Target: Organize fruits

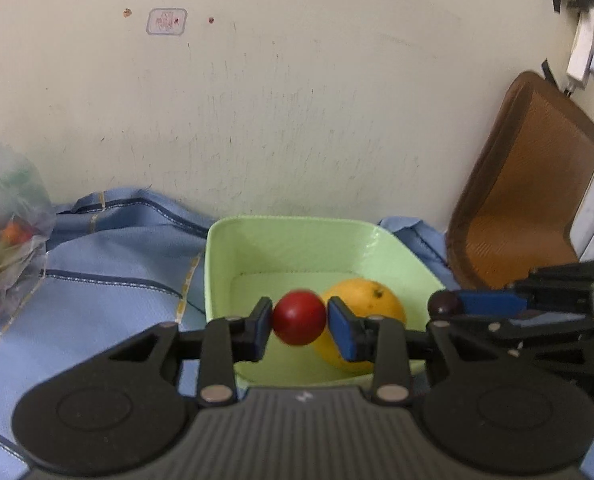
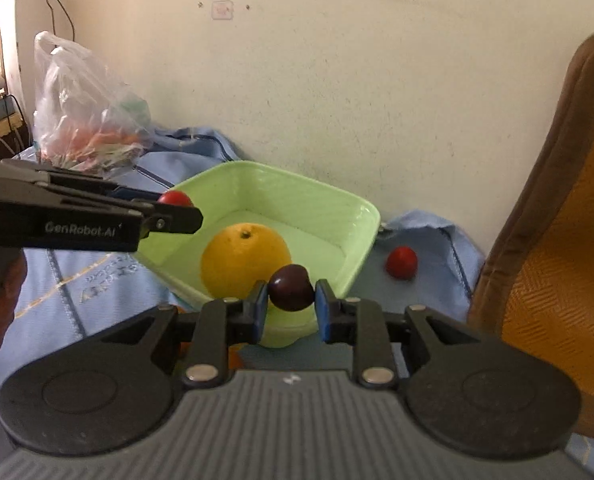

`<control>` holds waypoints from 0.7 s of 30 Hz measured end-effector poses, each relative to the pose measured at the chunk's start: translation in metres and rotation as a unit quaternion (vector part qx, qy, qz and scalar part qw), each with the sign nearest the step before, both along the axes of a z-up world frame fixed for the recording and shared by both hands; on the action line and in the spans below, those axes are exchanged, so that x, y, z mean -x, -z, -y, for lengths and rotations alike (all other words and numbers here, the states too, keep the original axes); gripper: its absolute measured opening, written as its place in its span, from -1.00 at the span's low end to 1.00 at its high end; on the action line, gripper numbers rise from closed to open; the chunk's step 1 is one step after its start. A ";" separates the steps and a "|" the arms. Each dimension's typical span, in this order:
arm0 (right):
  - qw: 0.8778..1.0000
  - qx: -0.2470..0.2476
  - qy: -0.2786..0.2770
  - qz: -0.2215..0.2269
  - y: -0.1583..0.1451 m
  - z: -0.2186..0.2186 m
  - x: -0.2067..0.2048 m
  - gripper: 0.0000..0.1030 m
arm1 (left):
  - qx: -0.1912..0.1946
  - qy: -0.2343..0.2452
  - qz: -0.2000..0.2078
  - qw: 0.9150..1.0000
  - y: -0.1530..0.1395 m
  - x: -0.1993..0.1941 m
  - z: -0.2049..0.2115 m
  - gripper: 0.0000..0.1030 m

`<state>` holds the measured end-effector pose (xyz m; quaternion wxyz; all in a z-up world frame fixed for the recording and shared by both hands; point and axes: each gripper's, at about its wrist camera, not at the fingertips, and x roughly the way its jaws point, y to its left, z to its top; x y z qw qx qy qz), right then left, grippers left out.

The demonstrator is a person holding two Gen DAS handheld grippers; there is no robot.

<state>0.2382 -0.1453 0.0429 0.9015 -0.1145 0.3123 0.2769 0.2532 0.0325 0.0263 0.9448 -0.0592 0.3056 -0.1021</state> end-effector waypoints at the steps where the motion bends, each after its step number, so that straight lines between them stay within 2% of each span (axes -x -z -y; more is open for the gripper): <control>1: 1.000 -0.001 -0.001 0.000 0.000 0.000 -0.001 -0.39 | -0.002 -0.002 0.001 1.000 0.001 0.002 0.000 -0.21; 4: 1.000 -0.004 -0.003 0.008 -0.002 -0.001 0.003 -0.20 | 0.003 -0.007 0.003 1.000 -0.001 0.008 -0.002 -0.16; 9: 1.000 -0.017 0.006 0.015 -0.012 0.011 0.021 -0.20 | 0.025 -0.019 0.031 0.999 -0.019 0.043 -0.009 -0.15; 14: 0.999 -0.041 0.016 0.002 -0.022 0.044 0.070 -0.20 | 0.057 0.016 0.030 0.998 -0.018 0.098 -0.001 -0.14; 16: 0.998 -0.054 0.022 -0.003 -0.020 0.062 0.097 -0.20 | 0.061 0.039 0.028 0.997 -0.013 0.116 0.011 -0.06; 17: 0.998 -0.058 0.025 -0.003 -0.018 0.070 0.112 -0.20 | 0.056 0.052 0.029 0.997 -0.011 0.123 0.018 0.02; 21: 0.998 -0.050 0.044 0.017 0.000 0.090 0.174 -0.20 | -0.002 0.102 0.048 0.994 0.000 0.141 0.055 0.11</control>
